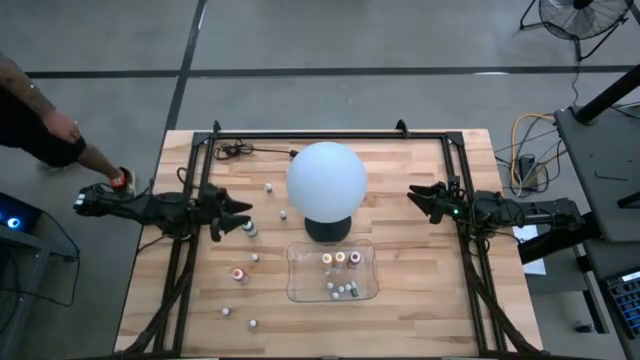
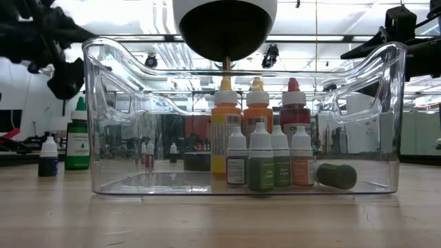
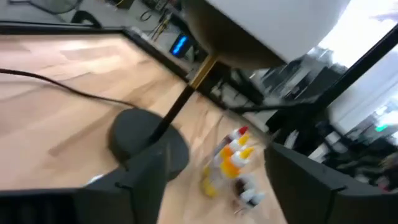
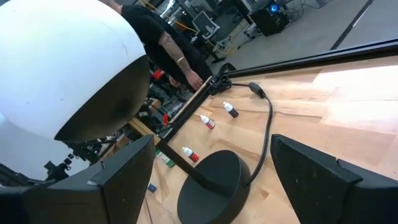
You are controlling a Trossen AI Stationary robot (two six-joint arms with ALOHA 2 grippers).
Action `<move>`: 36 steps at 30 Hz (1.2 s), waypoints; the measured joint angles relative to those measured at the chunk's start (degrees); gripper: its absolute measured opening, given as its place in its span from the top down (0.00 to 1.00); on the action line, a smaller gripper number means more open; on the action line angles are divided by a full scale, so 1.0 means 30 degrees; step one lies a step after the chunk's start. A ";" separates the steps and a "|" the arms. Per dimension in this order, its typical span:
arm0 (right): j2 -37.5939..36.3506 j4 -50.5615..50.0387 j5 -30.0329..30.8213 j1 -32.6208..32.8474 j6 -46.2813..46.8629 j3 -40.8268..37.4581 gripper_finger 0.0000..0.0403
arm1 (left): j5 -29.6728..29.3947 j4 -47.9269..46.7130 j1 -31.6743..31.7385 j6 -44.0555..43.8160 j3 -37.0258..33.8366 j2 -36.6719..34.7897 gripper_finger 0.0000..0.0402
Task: Pick & Place food coloring
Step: Put the small black food coloring bottle into the transparent bin
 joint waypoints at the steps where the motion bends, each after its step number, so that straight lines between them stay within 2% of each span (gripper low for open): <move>1: 0.0000 0.0005 0.0000 -0.0002 -0.0005 0.0000 0.24 | -0.0051 -0.0512 0.0008 0.0242 0.0484 0.0410 0.38; 4: -0.0009 0.0005 0.0000 -0.0001 -0.0008 0.0000 0.25 | -0.0633 -0.1129 0.0013 0.0965 0.2042 0.1595 0.30; 8: -0.0022 0.0005 0.0000 0.0000 -0.0009 0.0000 0.25 | -0.2185 -0.1103 0.0014 0.2610 0.4258 0.3108 0.27; 14: 0.0007 0.0005 0.0000 0.0000 -0.0009 0.0000 0.23 | -0.7491 -0.4447 0.0029 0.5375 0.8449 0.5493 0.28; 17: 0.0007 0.0005 0.0000 0.0000 -0.0009 0.0000 0.23 | -0.9058 -0.7220 0.0044 0.6025 1.0787 0.6847 0.28; 27: 0.0007 0.0005 0.0000 0.0000 -0.0009 0.0000 0.25 | -0.9471 -1.4417 0.0583 0.5717 1.7178 1.0891 0.28; 36: 0.0000 0.0005 0.0000 0.0000 -0.0009 0.0000 0.23 | -0.9257 -1.6629 0.1013 0.5149 2.0447 1.3700 0.28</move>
